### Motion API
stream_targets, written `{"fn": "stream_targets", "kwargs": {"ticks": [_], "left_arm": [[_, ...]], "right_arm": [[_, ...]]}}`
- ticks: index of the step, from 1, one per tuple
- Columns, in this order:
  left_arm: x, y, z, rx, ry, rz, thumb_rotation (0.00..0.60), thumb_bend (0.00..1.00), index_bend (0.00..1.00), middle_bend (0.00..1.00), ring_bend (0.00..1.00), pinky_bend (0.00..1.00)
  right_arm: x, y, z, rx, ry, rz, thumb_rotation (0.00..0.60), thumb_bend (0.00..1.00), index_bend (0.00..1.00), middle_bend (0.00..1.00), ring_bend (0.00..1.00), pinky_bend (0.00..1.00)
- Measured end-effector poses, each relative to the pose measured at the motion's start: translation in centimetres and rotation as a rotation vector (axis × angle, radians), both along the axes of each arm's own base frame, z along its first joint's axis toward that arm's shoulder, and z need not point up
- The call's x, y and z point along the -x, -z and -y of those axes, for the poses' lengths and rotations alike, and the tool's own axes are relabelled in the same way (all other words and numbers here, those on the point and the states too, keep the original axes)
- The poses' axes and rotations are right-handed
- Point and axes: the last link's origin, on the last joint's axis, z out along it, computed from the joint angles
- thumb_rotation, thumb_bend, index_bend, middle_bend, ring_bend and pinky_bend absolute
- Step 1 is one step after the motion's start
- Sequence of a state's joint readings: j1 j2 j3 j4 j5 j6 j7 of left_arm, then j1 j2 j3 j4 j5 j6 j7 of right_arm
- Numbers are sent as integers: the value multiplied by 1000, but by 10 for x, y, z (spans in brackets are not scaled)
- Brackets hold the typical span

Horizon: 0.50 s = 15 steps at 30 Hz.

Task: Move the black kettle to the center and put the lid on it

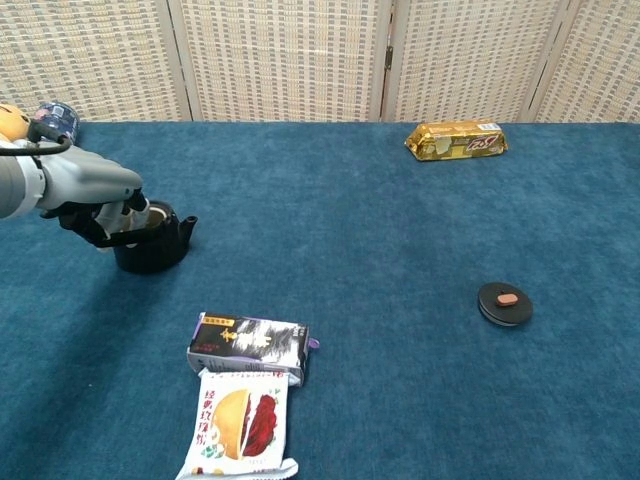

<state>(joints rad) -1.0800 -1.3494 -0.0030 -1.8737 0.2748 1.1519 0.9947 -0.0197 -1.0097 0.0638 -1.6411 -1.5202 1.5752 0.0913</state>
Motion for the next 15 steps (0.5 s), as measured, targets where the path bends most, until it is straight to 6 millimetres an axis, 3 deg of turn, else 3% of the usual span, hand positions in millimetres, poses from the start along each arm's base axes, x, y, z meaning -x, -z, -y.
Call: {"fn": "stream_targets", "kwargs": {"ticks": [15], "left_arm": [[-4, -4, 2, -21, 20, -10, 600, 1000, 530, 666, 436, 736]], "right_arm": [[0, -1, -1, 3, -1, 3, 600, 14, 263, 324, 243, 273]]}}
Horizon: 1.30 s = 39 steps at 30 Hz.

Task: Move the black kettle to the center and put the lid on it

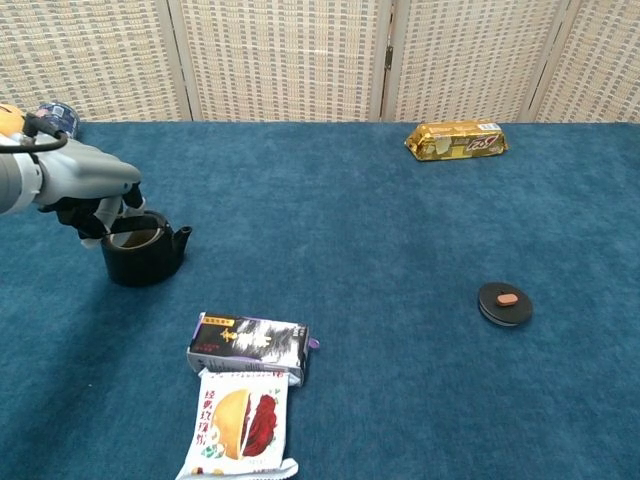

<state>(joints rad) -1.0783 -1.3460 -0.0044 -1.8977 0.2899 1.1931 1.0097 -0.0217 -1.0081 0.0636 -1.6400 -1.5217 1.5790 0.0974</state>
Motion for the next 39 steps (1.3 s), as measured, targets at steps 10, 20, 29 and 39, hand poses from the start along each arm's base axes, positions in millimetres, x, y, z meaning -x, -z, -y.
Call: {"fn": "stream_targets", "kwargs": {"ticks": [10, 20, 29, 39], "left_arm": [[-4, -5, 3, -12, 17, 7, 600, 1000, 556, 691, 450, 736], [-10, -12, 5, -16, 29, 29, 600, 1000, 601, 739, 476, 730], [-14, -13, 7, -6, 29, 59, 600, 1000, 610, 753, 480, 696], [-24, -18, 13, 15, 48, 90, 600, 1000, 609, 757, 480, 693]], "right_arm": [[0, -1, 0, 2, -1, 3, 600, 14, 263, 324, 243, 273], [0, -1, -1, 2, -2, 5, 600, 13, 263, 324, 243, 273], [1, -2, 0, 3, 0, 6, 600, 13, 263, 324, 243, 273], [1, -2, 0, 3, 0, 11, 600, 14, 263, 324, 243, 273]]}}
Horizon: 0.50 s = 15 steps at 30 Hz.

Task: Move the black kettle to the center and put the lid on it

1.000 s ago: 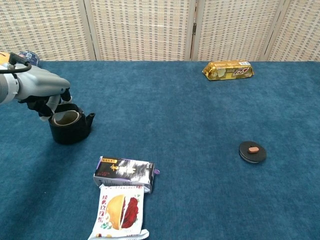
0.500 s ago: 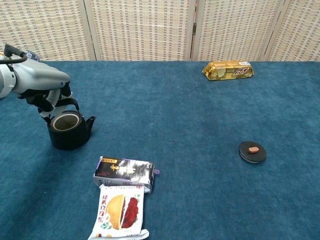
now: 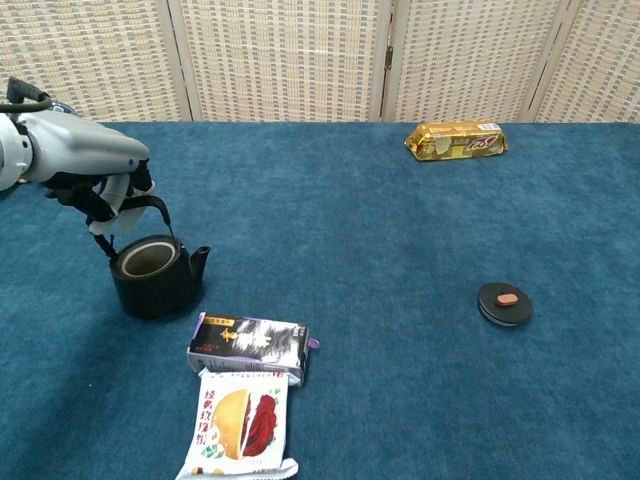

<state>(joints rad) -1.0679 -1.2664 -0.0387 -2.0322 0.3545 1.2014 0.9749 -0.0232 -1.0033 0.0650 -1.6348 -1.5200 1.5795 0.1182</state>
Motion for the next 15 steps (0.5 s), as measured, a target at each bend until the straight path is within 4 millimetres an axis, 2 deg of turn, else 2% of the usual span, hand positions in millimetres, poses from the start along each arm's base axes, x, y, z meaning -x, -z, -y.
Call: {"fn": "stream_targets", "kwargs": {"ticks": [15], "left_arm": [[-27, -3, 5, 17, 38, 22, 600, 1000, 608, 760, 480, 693]], "right_arm": [[1, -2, -1, 2, -1, 9, 600, 14, 263, 324, 243, 273]]}}
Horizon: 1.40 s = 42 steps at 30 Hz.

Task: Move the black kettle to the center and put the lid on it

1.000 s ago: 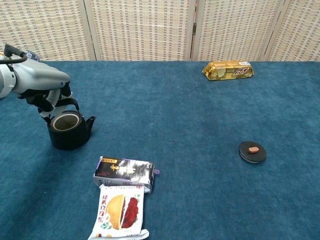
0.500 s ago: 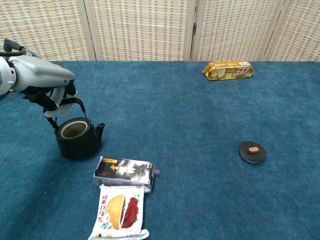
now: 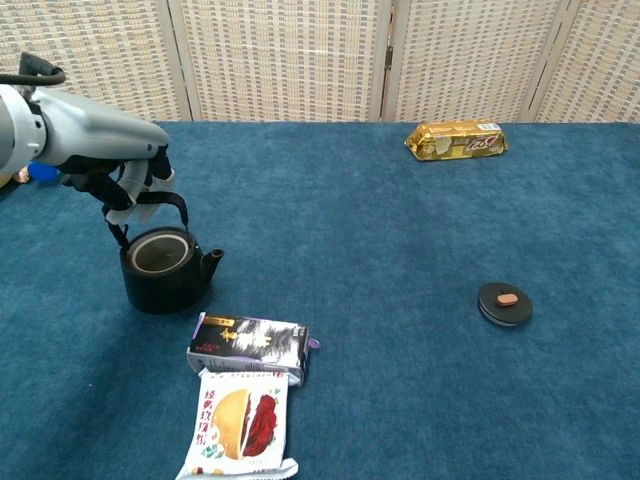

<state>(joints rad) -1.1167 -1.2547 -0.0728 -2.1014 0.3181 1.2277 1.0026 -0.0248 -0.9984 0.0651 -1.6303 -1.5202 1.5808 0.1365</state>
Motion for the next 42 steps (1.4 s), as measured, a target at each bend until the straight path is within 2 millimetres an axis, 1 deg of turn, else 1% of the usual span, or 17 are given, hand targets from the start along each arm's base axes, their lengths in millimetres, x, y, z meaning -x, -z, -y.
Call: {"fn": "stream_targets", "kwargs": {"ticks": [8, 17, 28, 37, 42], "left_arm": [[-17, 0, 0, 7, 20, 8, 600, 1000, 616, 769, 483, 693], [-31, 7, -4, 26, 24, 10, 600, 1000, 622, 777, 486, 693], [-56, 14, -19, 38, 43, 14, 600, 1000, 631, 784, 491, 693], [-72, 18, -33, 51, 39, 37, 600, 1000, 641, 795, 499, 693], [-81, 24, -36, 58, 47, 45, 600, 1000, 645, 801, 504, 693]], "right_arm": [[1, -2, -1, 1, -3, 11, 600, 14, 263, 324, 243, 273], [3, -5, 0, 0, -2, 26, 600, 13, 263, 324, 243, 273], [7, -9, 3, 3, 16, 45, 600, 13, 263, 324, 243, 273], [10, -11, 7, -5, 28, 54, 600, 13, 263, 324, 243, 273], [10, -12, 9, -8, 27, 61, 600, 13, 263, 324, 243, 273]]}}
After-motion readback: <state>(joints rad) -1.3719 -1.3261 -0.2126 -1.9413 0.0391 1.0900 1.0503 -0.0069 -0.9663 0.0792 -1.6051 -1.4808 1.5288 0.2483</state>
